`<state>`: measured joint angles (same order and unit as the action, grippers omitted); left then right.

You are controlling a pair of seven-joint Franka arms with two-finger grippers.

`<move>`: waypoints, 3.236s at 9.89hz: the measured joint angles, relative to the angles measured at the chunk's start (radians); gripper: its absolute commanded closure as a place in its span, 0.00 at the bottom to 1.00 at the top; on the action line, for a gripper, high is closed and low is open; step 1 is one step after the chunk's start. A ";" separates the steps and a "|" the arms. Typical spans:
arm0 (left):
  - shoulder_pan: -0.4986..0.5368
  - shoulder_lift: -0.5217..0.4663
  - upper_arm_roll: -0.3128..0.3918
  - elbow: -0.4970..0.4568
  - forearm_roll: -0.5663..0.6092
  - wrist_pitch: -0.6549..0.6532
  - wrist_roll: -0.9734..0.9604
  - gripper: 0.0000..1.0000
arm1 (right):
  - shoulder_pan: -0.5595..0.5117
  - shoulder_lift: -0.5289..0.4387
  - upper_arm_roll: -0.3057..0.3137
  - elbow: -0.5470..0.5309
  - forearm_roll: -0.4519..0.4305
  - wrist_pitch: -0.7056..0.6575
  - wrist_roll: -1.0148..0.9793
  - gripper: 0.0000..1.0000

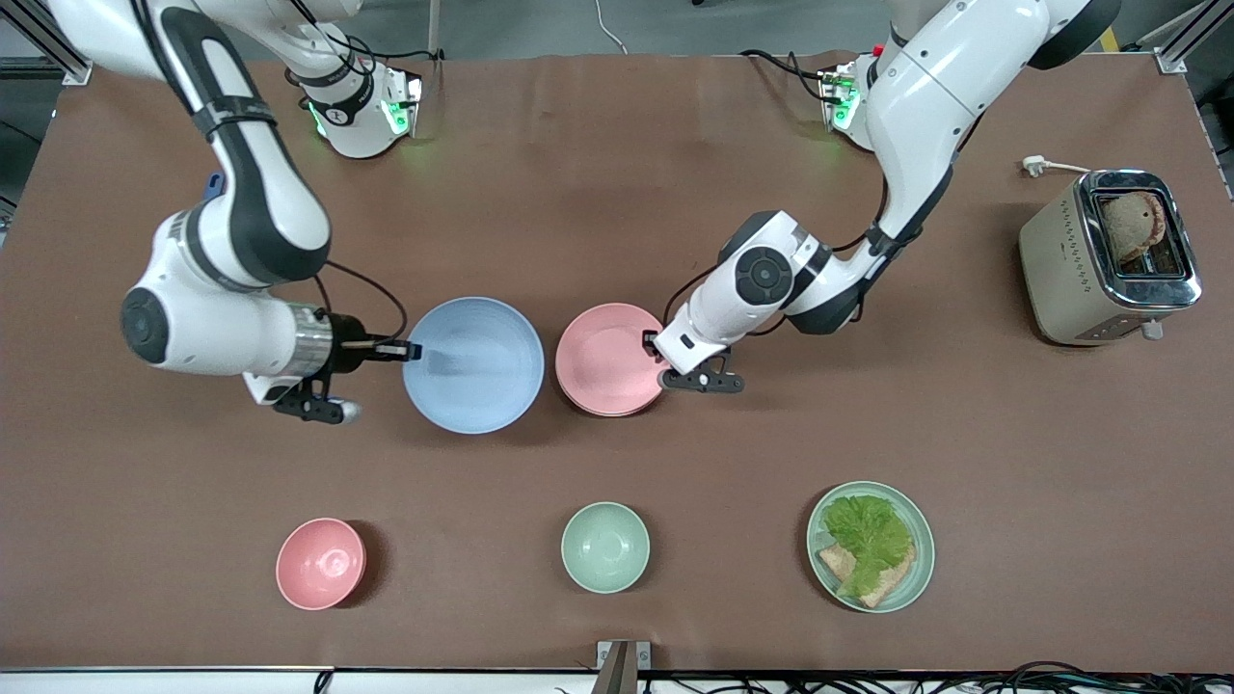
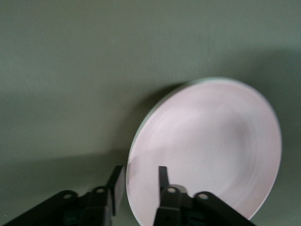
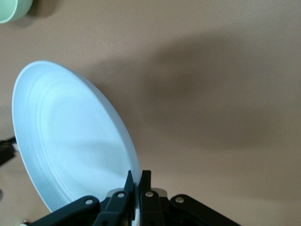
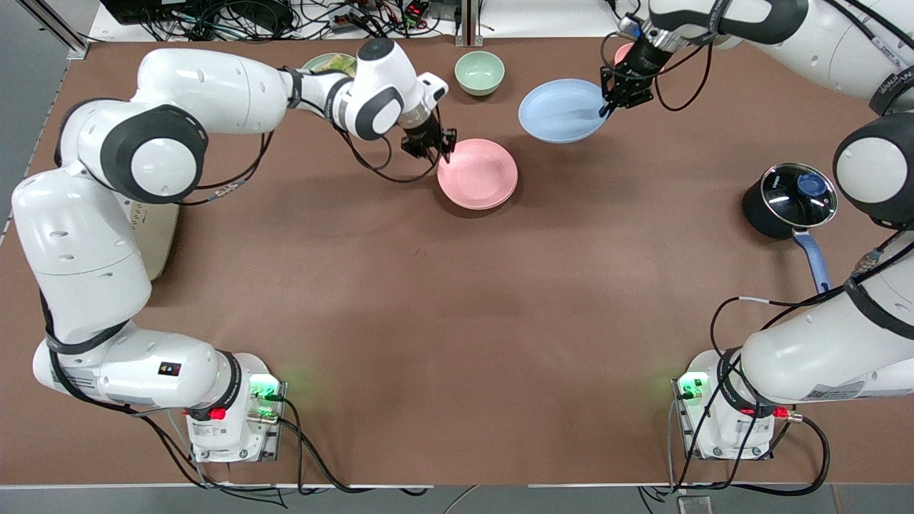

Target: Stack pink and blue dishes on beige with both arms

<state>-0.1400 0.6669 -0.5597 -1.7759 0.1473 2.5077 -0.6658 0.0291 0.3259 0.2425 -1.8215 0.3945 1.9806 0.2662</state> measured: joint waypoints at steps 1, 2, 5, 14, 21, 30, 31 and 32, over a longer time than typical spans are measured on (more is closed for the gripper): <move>0.031 -0.046 -0.007 0.018 0.005 -0.064 0.014 0.00 | -0.001 -0.014 0.038 -0.054 0.000 0.055 0.014 0.99; 0.064 -0.122 -0.019 0.031 0.005 -0.177 0.032 0.00 | -0.001 -0.019 0.087 -0.100 0.001 0.115 0.051 0.99; 0.082 -0.411 0.082 0.038 -0.017 -0.506 0.139 0.00 | 0.017 -0.017 0.259 -0.204 0.001 0.370 0.236 0.98; 0.119 -0.721 0.425 0.199 -0.108 -0.839 0.552 0.00 | 0.119 0.154 0.298 -0.271 0.001 0.713 0.327 0.39; 0.112 -0.719 0.519 0.283 -0.172 -0.982 0.558 0.00 | -0.023 -0.071 0.276 -0.216 -0.198 0.441 0.331 0.00; 0.090 -0.710 0.552 0.294 -0.169 -1.018 0.563 0.00 | -0.085 -0.423 -0.298 0.189 -0.362 -0.379 -0.026 0.00; 0.090 -0.710 0.552 0.294 -0.167 -1.018 0.563 0.00 | -0.084 -0.422 -0.317 0.238 -0.362 -0.423 -0.078 0.00; 0.089 -0.710 0.552 0.294 -0.166 -1.018 0.567 0.00 | -0.084 -0.418 -0.328 0.272 -0.363 -0.436 -0.154 0.00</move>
<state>-0.0510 -0.0433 -0.0077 -1.4823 -0.0190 1.4895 -0.0990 -0.0553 -0.0921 -0.0857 -1.5491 0.0318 1.5442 0.1122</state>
